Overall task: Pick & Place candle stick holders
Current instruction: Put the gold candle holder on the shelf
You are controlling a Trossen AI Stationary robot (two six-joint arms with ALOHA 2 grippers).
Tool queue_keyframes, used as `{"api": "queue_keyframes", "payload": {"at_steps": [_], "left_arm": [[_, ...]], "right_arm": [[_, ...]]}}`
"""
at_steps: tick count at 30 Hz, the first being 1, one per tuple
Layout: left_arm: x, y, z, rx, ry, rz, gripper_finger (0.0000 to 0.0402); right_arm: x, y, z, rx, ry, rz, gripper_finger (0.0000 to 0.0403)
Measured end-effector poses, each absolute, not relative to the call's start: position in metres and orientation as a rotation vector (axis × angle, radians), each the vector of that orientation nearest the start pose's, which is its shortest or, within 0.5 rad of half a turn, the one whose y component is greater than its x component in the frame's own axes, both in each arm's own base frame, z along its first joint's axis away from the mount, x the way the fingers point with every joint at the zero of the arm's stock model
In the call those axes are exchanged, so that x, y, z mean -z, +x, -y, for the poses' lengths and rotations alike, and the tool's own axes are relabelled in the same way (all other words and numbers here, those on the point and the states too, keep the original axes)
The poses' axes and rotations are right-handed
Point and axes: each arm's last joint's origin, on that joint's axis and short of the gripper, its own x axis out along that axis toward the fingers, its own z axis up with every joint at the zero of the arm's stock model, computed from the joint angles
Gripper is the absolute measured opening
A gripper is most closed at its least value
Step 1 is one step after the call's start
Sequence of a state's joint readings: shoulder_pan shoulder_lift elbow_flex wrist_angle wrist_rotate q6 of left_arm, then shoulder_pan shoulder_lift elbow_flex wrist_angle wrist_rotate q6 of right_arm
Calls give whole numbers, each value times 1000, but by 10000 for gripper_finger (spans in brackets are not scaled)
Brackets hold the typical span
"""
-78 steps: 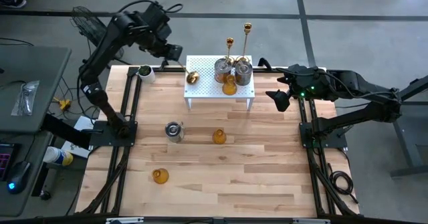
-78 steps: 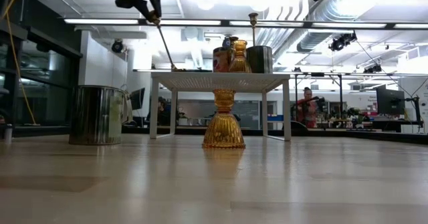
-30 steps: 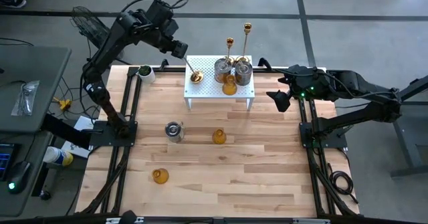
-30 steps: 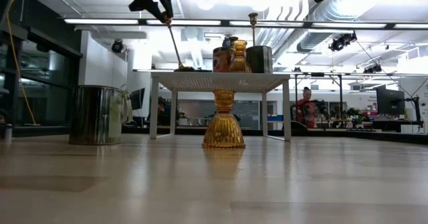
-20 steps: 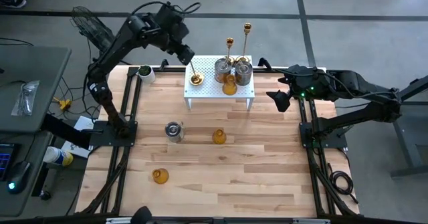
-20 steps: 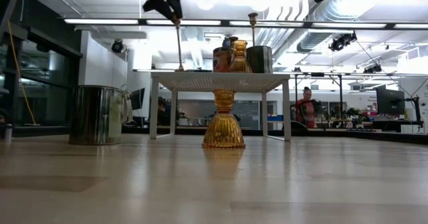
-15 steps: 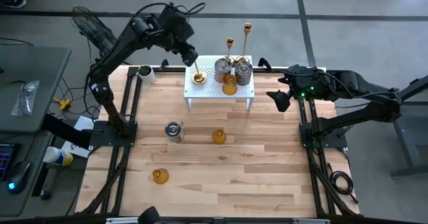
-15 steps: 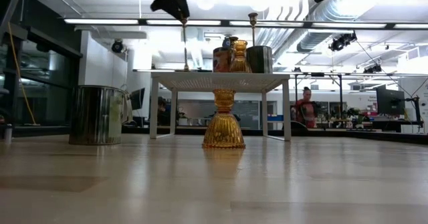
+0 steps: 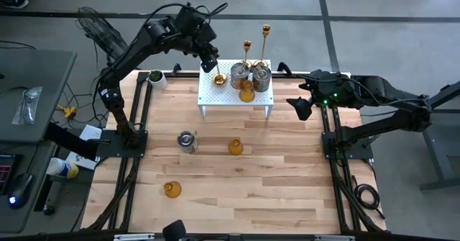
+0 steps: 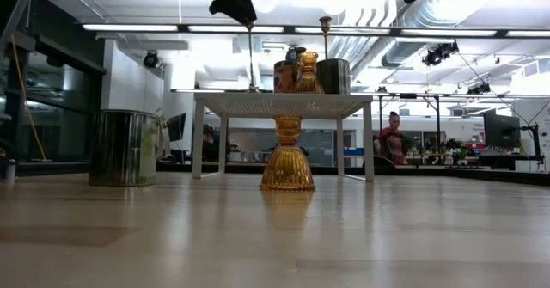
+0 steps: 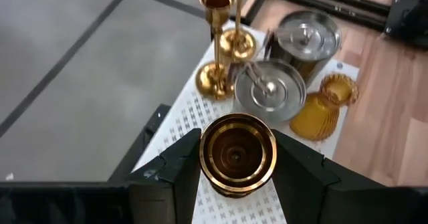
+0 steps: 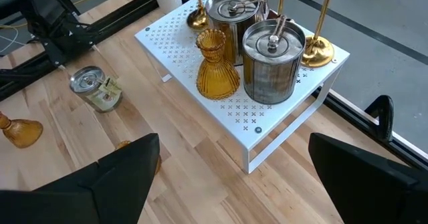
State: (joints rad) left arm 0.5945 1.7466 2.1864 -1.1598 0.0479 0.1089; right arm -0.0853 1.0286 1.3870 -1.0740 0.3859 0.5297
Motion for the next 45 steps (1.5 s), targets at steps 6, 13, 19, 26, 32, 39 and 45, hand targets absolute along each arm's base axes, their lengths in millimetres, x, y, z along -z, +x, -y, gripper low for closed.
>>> {"api": "queue_keyframes", "payload": {"at_steps": [6,13,19,26,32,39,45], "left_arm": [[-460,280,-187,-470,-106,-696,157],[-457,279,-187,-473,-110,-722,157],[-452,279,-187,-481,-121,-765,157],[-453,279,-187,-484,-118,-761,157],[-453,279,-187,-473,-95,-766,157],[-453,279,-187,-466,-98,-765,157],[-453,279,-187,-466,-98,-765,157]], "right_arm": [[-410,162,25,625,390,-575,375],[-410,162,25,624,391,-575,375],[-410,162,25,623,391,-575,375],[-410,162,25,623,391,-575,375],[-410,162,25,623,391,-575,375],[-410,162,25,622,391,-576,375],[-410,162,25,622,391,-576,375]]}}
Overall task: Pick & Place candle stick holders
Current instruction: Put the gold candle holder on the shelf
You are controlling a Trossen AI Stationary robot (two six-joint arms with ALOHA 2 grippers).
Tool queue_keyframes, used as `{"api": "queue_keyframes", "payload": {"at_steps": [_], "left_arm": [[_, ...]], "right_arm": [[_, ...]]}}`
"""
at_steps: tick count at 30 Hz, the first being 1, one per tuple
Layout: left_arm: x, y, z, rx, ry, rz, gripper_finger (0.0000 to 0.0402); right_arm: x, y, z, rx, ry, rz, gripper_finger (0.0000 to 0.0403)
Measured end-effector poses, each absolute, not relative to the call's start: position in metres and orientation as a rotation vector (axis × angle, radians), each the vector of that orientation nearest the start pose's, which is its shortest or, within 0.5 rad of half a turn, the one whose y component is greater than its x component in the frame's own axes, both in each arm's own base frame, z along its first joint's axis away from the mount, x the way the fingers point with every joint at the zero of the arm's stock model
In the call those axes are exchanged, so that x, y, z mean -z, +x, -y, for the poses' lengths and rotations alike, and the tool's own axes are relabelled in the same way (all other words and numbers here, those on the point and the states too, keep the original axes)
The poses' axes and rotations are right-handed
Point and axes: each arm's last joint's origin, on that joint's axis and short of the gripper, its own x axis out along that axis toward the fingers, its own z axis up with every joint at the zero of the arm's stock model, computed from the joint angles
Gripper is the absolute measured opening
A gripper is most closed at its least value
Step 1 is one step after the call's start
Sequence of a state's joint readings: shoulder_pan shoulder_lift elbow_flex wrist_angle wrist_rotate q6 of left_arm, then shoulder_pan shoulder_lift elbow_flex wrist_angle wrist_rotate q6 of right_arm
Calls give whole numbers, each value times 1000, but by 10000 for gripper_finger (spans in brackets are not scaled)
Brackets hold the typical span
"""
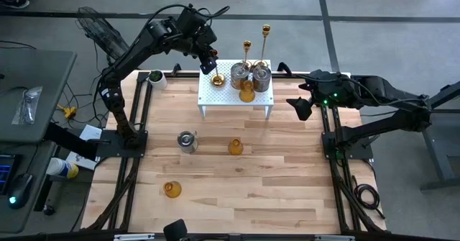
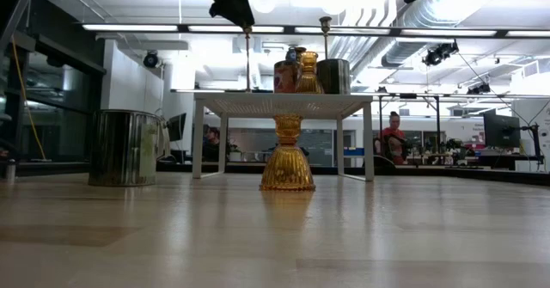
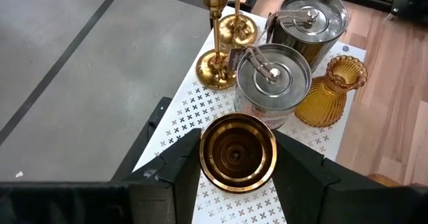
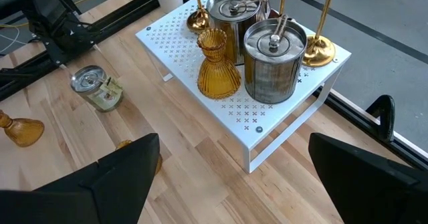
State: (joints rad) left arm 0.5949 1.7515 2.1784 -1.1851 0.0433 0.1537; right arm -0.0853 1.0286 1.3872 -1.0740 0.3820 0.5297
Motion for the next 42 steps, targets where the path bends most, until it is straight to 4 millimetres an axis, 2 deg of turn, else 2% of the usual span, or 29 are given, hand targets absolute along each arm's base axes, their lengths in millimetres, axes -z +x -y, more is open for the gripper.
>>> {"api": "queue_keyframes", "payload": {"at_steps": [6,13,16,24,31,42], "left_arm": [[-453,279,-187,-462,-92,-767,165],[-453,279,-187,-464,-91,-766,237],[-453,279,-187,-465,-90,-764,249],[-456,274,-184,-464,-77,-770,239],[-452,263,-177,-448,-109,-873,236],[-453,264,-177,-443,-95,-859,236]], "right_arm": [[-410,162,25,622,391,-576,375],[-410,162,25,622,391,-576,375],[-410,162,25,622,391,-576,375],[-410,162,25,622,391,-576,375],[-408,161,25,626,387,-595,375],[-408,160,25,628,384,-605,375]]}}
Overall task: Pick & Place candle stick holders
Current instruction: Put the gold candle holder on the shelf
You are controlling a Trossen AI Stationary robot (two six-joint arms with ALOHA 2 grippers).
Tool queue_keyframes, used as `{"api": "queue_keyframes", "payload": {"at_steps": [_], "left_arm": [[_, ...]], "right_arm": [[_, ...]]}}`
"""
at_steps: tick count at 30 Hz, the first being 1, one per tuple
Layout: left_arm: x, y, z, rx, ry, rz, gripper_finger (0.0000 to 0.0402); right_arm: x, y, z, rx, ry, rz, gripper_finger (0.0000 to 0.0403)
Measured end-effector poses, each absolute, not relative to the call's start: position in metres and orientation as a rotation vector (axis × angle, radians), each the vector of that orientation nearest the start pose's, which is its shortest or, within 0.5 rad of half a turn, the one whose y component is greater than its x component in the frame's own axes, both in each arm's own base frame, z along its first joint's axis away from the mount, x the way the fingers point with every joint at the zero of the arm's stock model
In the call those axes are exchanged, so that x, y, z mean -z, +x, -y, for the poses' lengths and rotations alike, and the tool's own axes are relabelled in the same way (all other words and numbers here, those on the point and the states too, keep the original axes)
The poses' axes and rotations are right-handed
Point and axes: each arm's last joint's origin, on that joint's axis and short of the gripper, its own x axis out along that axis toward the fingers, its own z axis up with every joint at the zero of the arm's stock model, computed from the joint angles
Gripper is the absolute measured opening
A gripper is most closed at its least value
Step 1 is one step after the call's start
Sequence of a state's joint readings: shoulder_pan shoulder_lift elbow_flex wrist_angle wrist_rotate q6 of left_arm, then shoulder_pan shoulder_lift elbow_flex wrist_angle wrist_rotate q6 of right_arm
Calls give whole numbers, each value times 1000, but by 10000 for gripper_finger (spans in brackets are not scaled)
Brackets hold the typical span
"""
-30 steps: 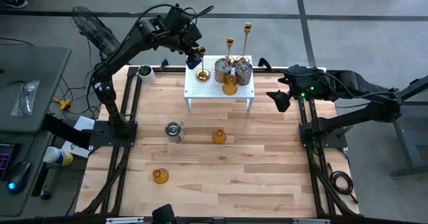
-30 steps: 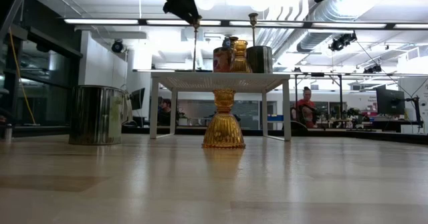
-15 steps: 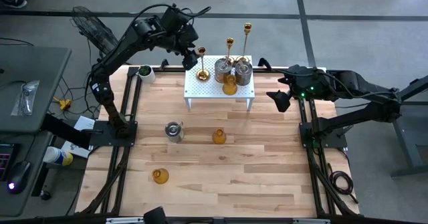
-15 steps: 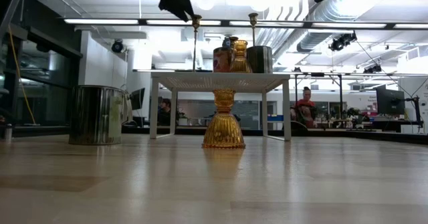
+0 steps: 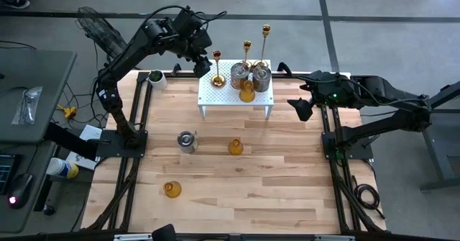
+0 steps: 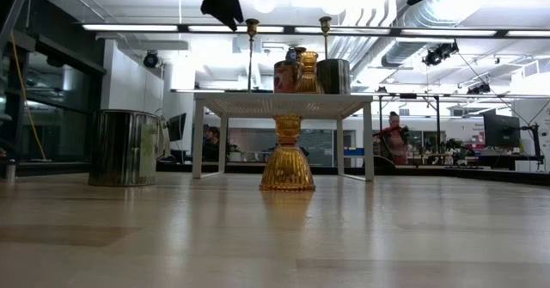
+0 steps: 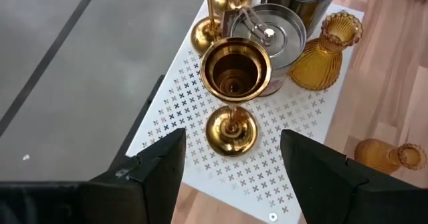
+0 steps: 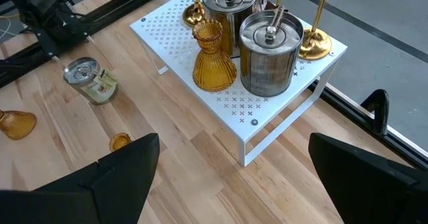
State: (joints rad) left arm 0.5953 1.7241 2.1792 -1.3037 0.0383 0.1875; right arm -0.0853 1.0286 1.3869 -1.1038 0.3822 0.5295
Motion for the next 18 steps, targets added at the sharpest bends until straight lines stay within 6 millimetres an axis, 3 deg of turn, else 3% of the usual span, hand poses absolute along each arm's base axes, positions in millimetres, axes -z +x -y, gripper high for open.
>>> {"api": "queue_keyframes", "payload": {"at_steps": [5,11,18], "left_arm": [[-449,265,-178,-439,-127,-862,236],[-414,263,-176,-464,-209,-895,236],[-380,246,-165,-508,-155,-622,236]], "right_arm": [[-408,158,25,633,380,-603,375],[-409,149,25,681,355,-599,375],[-412,142,25,688,341,-581,375]]}}
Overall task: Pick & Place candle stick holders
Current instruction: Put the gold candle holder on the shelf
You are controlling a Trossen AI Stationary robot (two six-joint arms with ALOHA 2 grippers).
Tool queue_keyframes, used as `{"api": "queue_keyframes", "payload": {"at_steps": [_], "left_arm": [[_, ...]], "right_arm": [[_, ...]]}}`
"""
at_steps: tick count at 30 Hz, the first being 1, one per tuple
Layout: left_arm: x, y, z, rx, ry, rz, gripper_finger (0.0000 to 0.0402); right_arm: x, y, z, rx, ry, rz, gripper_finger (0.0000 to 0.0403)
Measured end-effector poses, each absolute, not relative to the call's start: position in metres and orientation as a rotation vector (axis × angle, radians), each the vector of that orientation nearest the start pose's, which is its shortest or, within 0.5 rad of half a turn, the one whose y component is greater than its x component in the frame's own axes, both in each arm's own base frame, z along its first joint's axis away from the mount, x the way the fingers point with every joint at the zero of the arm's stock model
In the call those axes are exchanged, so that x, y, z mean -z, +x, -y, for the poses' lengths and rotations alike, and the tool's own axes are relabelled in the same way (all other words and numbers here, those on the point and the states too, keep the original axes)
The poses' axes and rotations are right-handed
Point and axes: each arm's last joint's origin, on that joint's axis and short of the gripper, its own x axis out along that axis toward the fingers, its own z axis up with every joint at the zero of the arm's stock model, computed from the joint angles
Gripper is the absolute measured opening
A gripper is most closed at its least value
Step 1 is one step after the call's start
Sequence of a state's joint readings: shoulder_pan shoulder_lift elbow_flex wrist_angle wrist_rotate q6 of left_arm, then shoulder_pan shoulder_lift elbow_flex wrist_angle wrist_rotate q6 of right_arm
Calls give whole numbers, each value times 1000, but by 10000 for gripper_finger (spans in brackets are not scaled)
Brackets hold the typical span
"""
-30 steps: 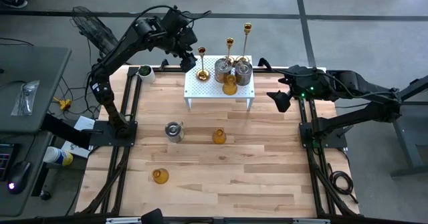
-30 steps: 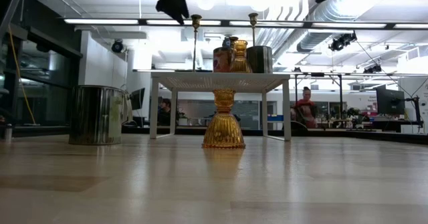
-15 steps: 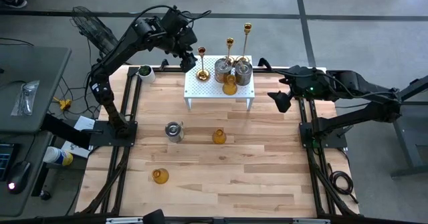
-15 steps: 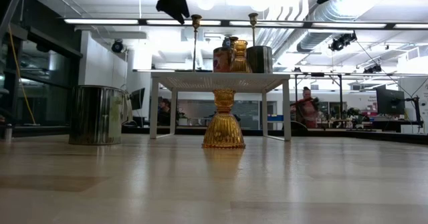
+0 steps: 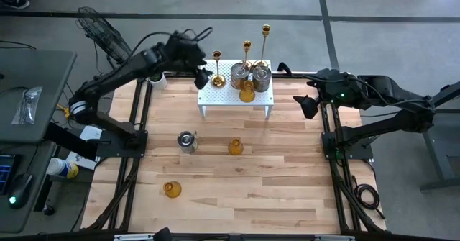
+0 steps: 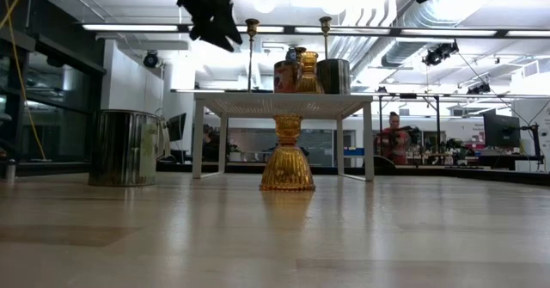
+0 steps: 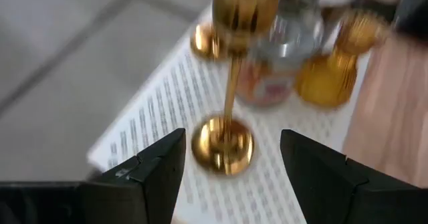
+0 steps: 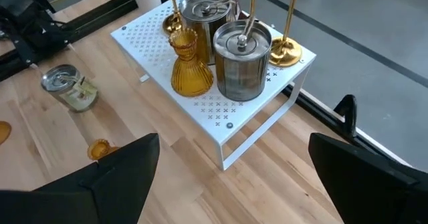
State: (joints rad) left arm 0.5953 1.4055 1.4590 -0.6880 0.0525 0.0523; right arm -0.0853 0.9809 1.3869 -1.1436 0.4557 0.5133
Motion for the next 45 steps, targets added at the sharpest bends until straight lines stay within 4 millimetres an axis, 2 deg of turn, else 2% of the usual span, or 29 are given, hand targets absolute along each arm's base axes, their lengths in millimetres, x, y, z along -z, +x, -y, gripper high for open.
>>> {"api": "queue_keyframes", "payload": {"at_steps": [5,13,17,26,30,39,45], "left_arm": [[-360,238,-160,-529,-77,-448,236],[-332,252,-169,-536,-72,-338,236],[-331,259,-174,-540,-75,-284,236],[-334,261,-175,-547,-62,-244,233],[-335,261,-175,-540,-61,-242,207],[-334,261,-175,-520,-65,-244,120],[-334,261,-175,-520,-65,-244,80]], "right_arm": [[-412,142,25,697,322,-580,375],[-412,142,28,717,319,-576,375],[-412,141,30,732,325,-574,375],[-412,140,34,756,334,-572,375],[-412,140,35,763,331,-573,375],[-412,140,36,763,321,-577,375],[-412,140,36,763,321,-577,375]]}}
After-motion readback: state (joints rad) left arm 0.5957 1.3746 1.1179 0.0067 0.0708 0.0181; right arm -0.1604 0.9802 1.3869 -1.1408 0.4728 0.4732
